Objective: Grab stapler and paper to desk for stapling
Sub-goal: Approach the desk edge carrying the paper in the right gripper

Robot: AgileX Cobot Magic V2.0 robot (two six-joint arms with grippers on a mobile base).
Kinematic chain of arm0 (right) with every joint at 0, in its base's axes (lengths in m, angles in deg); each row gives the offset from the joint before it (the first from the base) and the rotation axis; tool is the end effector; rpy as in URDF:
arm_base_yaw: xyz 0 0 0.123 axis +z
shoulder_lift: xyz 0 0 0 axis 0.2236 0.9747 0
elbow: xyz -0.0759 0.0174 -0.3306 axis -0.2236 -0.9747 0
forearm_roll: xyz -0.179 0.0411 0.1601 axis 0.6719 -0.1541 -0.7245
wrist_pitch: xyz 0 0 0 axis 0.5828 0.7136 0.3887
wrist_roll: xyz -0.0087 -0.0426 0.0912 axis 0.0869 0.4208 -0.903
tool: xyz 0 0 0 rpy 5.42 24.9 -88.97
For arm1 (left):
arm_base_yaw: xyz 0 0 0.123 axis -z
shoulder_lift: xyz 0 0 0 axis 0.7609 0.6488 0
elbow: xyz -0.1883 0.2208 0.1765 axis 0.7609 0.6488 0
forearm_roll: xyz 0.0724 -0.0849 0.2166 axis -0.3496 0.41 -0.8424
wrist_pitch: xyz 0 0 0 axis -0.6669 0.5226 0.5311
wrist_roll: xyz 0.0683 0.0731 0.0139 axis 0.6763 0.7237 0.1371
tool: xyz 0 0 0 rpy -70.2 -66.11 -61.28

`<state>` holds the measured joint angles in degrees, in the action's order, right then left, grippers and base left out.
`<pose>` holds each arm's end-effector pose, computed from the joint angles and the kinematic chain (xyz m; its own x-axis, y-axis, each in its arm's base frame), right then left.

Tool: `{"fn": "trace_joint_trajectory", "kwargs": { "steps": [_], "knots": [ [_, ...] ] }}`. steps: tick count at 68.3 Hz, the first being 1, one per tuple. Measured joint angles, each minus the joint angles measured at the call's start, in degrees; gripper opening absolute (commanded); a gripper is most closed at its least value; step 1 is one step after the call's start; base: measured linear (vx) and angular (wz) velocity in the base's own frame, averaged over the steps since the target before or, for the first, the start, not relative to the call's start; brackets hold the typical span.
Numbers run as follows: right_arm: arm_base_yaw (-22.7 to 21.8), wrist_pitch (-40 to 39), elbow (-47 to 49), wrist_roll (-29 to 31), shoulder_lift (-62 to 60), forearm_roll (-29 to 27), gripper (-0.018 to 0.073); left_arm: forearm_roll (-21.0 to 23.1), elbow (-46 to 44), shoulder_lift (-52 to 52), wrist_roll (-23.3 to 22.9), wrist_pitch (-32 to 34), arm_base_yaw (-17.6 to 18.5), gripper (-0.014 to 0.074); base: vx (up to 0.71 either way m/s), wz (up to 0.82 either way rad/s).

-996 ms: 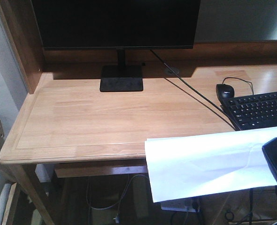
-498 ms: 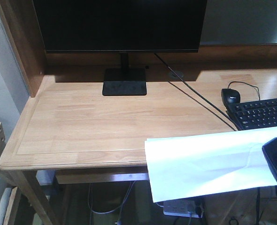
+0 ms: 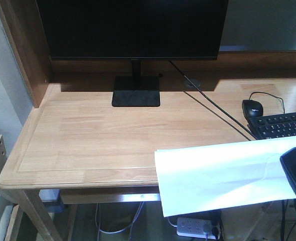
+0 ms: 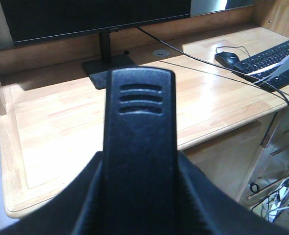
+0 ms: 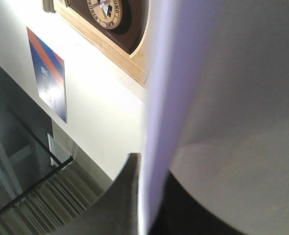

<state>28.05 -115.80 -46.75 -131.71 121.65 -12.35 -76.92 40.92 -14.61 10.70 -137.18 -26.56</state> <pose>0.0432 0.0475 0.2898 -0.3276 0.8213 -0.4671 -0.6363 0.1737 0.7517 -0.0331 0.0090 0.3321 -0.3123 0.1086 -0.9437 0.4229 0.9055 -0.0358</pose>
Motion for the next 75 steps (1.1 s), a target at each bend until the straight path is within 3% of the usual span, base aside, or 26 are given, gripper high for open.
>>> {"fn": "trace_joint_trajectory", "kwargs": {
  "steps": [75],
  "knots": [
    [0.0,0.0,0.0,0.0,0.0,0.0,-0.0001,0.0,0.0,0.0,0.0,0.0,0.0,-0.0006,0.04,0.01]
  ]
}}
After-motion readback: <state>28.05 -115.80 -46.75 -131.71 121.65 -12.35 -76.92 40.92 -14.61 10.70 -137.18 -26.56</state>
